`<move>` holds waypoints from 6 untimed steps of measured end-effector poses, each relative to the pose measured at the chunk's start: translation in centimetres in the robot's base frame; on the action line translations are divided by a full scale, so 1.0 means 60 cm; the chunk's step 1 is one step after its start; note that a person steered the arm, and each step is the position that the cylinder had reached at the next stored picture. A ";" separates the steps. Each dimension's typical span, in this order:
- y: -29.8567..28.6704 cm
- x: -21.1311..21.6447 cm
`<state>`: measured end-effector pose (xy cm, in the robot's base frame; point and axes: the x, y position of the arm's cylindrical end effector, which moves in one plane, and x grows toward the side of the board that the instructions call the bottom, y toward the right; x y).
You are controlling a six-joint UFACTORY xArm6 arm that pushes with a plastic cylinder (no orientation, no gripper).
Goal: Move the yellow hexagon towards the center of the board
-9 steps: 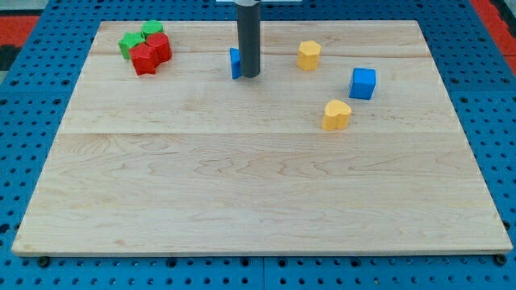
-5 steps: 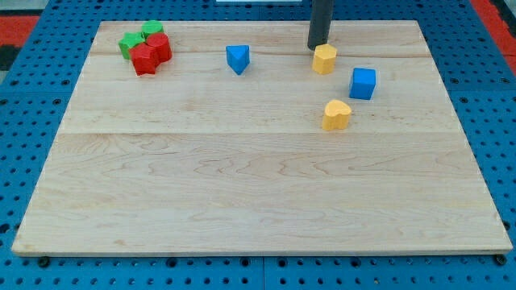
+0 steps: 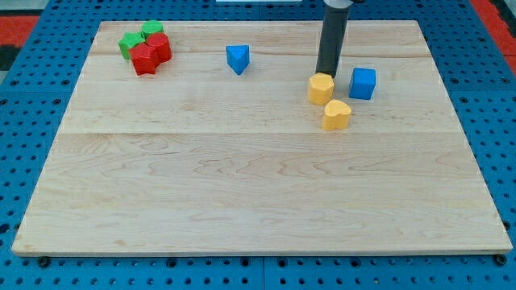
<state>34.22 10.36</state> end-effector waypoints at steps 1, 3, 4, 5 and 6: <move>0.013 0.062; 0.032 0.085; 0.026 0.099; 0.030 0.086; -0.027 0.054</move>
<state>37.44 8.71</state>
